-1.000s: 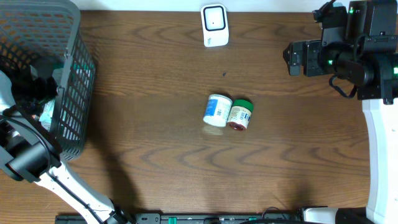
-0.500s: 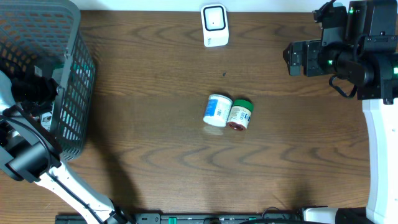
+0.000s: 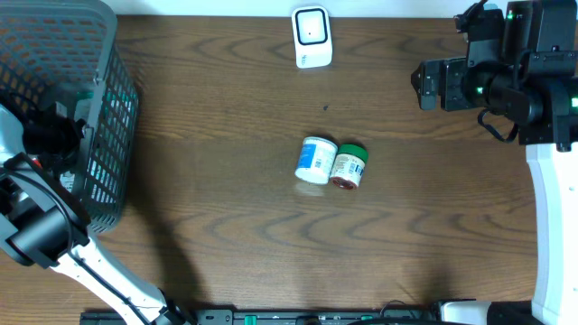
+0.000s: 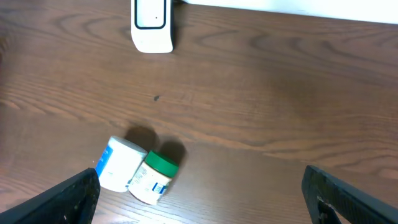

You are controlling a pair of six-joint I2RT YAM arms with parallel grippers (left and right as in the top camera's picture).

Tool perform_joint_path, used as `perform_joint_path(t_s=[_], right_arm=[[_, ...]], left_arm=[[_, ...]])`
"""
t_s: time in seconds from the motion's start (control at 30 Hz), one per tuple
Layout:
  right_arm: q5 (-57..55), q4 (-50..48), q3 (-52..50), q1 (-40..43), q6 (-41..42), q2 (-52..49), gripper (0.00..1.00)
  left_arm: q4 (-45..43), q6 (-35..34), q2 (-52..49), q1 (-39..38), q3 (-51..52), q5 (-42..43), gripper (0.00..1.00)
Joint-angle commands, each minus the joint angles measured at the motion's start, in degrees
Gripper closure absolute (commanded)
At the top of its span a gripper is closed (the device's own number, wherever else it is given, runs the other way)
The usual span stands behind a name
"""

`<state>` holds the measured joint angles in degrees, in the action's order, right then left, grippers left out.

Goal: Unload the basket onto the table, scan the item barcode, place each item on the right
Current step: 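Grasp the mint-green wipes pack in the basket with the left gripper, then carry the wipes pack and place it left of the white tub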

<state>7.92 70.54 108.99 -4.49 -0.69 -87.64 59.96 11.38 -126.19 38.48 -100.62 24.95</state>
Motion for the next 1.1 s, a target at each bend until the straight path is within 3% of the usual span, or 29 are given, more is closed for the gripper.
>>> perform_joint_path(t_s=[0.0,0.07,0.13,0.23,0.77,1.07], right_arm=[[0.1,0.0,0.8,-0.4,-0.7,0.0,0.01],[0.1,0.0,0.8,-0.4,-0.7,0.0,0.01],[0.1,0.0,0.8,-0.4,-0.7,0.0,0.01],[0.1,0.0,0.8,-0.4,-0.7,0.0,0.01],[0.1,0.0,0.8,-0.4,-0.7,0.0,0.01],[0.1,0.0,0.8,-0.4,-0.7,0.0,0.01]], left_arm=[[-0.7,-3.5,-2.0,-0.2,1.6,0.0,0.52],[0.0,-4.6,-1.2,-0.2,0.3,0.0,0.65],[0.4,-4.9,0.1,-0.2,-1.0,0.0,0.66],[0.3,-4.9,4.2,-0.2,-2.5,-0.1,0.92],[-14.4,-13.7,38.1,-0.5,-3.3,-3.8,0.92],[-3.3,-14.8,46.4,-9.3,-3.2,6.3,0.93]])
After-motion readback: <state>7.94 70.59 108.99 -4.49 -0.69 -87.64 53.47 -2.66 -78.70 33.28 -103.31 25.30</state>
